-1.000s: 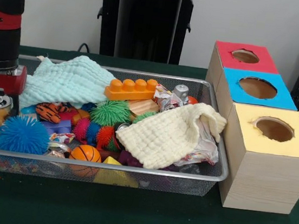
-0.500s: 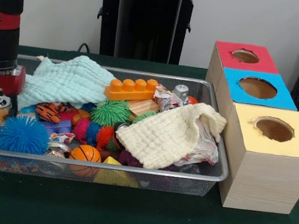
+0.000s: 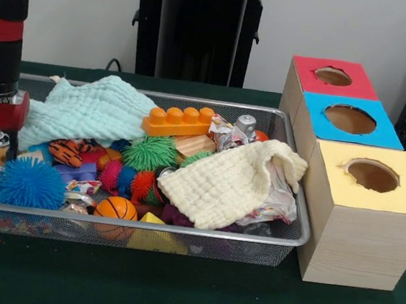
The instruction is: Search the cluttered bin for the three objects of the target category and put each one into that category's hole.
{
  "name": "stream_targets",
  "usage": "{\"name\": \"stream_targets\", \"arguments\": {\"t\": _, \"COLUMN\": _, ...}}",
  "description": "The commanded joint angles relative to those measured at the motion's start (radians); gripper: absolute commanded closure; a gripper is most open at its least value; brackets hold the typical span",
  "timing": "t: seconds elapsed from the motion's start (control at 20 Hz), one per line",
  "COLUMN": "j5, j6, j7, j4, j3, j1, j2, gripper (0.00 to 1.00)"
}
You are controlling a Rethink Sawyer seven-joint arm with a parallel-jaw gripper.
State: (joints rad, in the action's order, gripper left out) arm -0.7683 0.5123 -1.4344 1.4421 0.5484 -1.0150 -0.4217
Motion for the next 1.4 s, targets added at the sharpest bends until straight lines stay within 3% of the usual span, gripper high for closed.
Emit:
{"name": "stream_targets", "arguments": {"t": 0.05, "j5": -0.115, "j6": 0.025, "j7": 0.271, "j4": -0.05, "j3": 0.021, "j1": 0.01, "j2": 0.129, "gripper": 0.0}}
{"name": "stream_targets", "arguments": {"t": 0.7, "j5": -0.065, "j6": 0.119, "j7": 0.281, "j4": -0.034, "j3": 0.011, "j1": 0.001, "j2": 0.152, "gripper": 0.0}}
{"name": "stream_targets", "arguments": {"t": 0.75, "j5": -0.063, "j6": 0.125, "j7": 0.282, "j4": -0.035, "j3": 0.012, "j1": 0.001, "j2": 0.153, "gripper": 1.0}}
{"name": "stream_targets", "arguments": {"t": 1.4, "j5": -0.074, "j6": 0.129, "j7": 0.281, "j4": -0.056, "j3": -0.007, "j1": -0.003, "j2": 0.163, "gripper": 1.0}}
